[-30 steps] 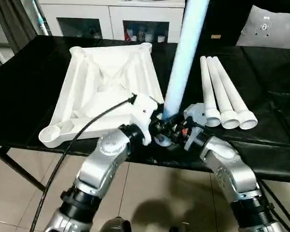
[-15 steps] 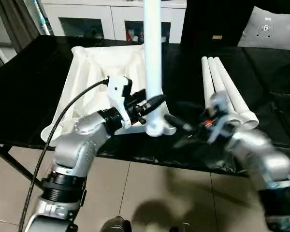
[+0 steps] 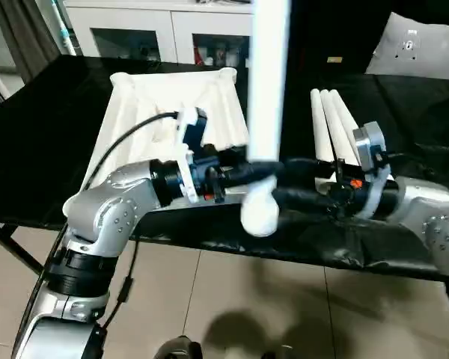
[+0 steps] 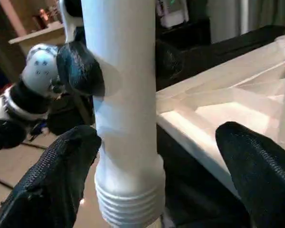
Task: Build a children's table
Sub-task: Pick table leg
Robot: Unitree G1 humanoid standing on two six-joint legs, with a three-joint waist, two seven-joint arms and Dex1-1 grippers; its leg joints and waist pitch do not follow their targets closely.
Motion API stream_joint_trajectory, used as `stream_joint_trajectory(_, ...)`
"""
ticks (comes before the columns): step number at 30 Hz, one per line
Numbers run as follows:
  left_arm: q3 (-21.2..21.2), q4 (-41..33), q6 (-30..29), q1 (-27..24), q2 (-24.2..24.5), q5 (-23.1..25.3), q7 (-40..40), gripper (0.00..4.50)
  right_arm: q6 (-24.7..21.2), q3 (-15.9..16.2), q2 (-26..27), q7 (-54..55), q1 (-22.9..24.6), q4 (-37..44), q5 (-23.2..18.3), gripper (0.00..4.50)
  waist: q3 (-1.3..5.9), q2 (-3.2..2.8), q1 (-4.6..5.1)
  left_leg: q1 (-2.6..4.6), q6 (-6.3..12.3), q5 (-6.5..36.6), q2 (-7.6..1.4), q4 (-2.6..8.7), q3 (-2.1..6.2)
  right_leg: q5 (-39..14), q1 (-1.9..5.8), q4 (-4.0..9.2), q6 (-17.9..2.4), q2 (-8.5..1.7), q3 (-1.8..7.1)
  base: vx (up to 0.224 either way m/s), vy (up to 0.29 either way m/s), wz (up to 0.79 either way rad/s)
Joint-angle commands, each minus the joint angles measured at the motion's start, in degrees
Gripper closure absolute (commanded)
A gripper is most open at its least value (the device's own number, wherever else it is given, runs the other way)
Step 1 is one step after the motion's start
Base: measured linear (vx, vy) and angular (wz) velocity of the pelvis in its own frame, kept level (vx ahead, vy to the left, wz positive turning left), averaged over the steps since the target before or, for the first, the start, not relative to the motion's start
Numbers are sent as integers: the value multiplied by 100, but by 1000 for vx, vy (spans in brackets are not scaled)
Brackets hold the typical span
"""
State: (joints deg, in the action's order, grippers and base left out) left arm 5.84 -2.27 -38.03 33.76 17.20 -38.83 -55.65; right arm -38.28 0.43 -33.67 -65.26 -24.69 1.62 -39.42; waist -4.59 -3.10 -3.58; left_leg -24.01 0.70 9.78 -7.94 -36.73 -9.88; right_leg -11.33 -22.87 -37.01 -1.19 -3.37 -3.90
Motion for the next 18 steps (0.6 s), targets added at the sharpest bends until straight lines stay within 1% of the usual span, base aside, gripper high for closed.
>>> stream_joint_trajectory(1,48,-24,-70,187,53,-78,-147,257,-135,91,-99,-153,-172,122,-90,11,481,118,-21,185,250,1151,-479,372,203,-1908,252,565,-1087,-554,308,0,0,0)
stream_joint_trajectory(4,71,21,-102,258,63,-86,-220,257,-190,148,-120,-207,-260,116,-52,11,472,123,-16,188,191,1241,-475,373,211,-2070,244,573,-1053,-564,307,0,0,0)
stream_joint_trajectory(7,88,28,-97,272,55,-71,-221,257,-167,187,-115,-229,-282,129,-14,11,471,120,-19,191,160,1287,-481,381,212,-2086,236,579,-1034,-562,311,0,0,0)
stream_joint_trajectory(8,98,22,-94,274,45,-64,-218,257,-140,213,-92,-214,-297,143,24,11,478,125,-17,184,157,1265,-479,379,214,-2037,246,571,-1040,-566,309,0,0,0)
stream_joint_trajectory(9,109,10,-94,278,32,-61,-217,257,-126,237,-66,-203,-317,169,45,11,476,120,-19,190,153,1285,-480,381,212,-2046,239,575,-1042,-565,309,0,0,0)
stream_joint_trajectory(10,128,-6,-95,284,17,-50,-226,257,-136,264,-31,-197,-351,203,48,11,476,142,-15,187,154,1281,-482,380,211,-2041,240,575,-1041,-566,311,0,0,0)
stream_joint_trajectory(14,147,-6,-92,296,5,-27,-240,257,-168,291,-11,-205,-386,222,37,11,479,135,-26,186,161,1246,-479,375,210,-2043,238,576,-1035,-571,315,0,0,0)
stream_joint_trajectory(18,232,100,28,350,-46,165,-208,257,-120,452,54,-202,-450,194,155,11,482,133,-16,185,165,1247,-477,376,209,-2036,235,573,-1035,-565,311,0,0,0)
